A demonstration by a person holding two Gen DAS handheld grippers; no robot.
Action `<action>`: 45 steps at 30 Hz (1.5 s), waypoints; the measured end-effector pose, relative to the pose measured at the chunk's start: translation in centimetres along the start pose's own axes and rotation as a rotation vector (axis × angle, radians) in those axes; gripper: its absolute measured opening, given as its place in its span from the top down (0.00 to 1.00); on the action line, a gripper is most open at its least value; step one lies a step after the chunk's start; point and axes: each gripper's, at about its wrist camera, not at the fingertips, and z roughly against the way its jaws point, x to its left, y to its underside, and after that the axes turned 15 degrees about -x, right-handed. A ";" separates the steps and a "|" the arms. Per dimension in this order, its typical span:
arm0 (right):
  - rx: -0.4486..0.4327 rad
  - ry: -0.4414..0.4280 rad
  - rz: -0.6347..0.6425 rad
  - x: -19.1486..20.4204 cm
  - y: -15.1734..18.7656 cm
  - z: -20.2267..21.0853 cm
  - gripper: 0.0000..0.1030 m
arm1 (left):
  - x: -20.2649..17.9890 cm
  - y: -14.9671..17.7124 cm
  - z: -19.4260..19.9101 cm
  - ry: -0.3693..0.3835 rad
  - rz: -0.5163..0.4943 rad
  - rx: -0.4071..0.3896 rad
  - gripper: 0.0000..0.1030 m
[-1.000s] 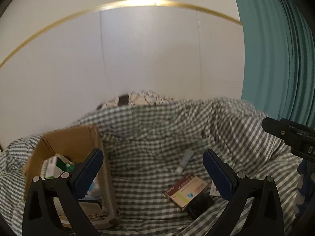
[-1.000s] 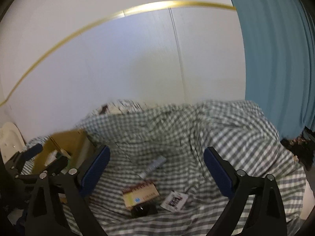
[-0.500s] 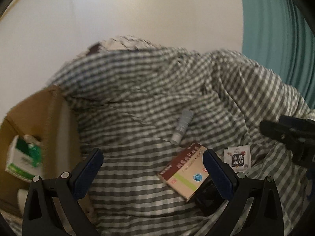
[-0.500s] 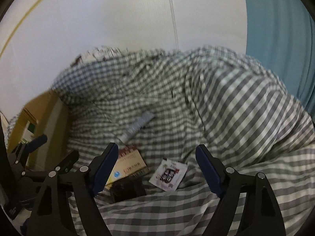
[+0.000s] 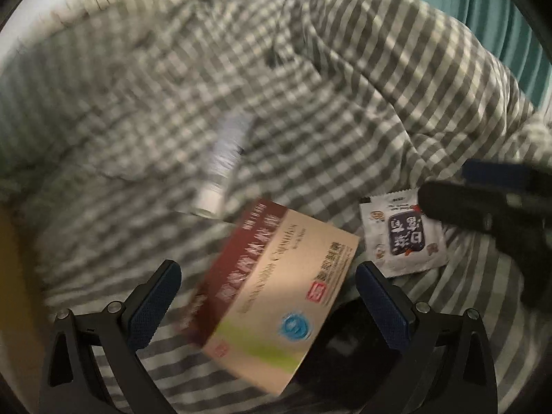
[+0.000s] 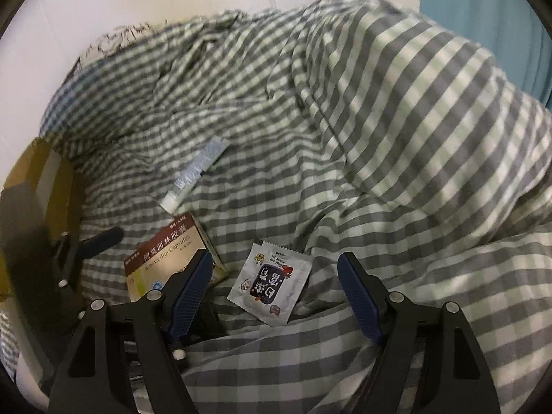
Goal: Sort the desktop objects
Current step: 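Grasp the Amoxicillin box with left while right grasps the white sachet, then carry the Amoxicillin box with left while right carries the sachet to the box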
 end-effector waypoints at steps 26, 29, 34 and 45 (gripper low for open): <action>0.264 0.097 0.129 1.4 2.1 -6.7 0.92 | 7.1 -0.7 11.7 -0.207 0.259 -0.283 0.16; 0.185 0.092 0.141 1.7 1.9 -4.2 0.94 | 7.1 -1.0 15.0 -0.225 0.255 -0.342 0.16; 0.016 0.093 0.156 2.2 1.4 0.9 0.94 | 6.5 -1.3 20.2 -0.261 0.247 -0.424 0.16; -0.227 -0.003 0.104 4.6 -1.8 8.9 0.94 | 5.5 -0.3 29.2 -0.387 0.260 -0.569 0.16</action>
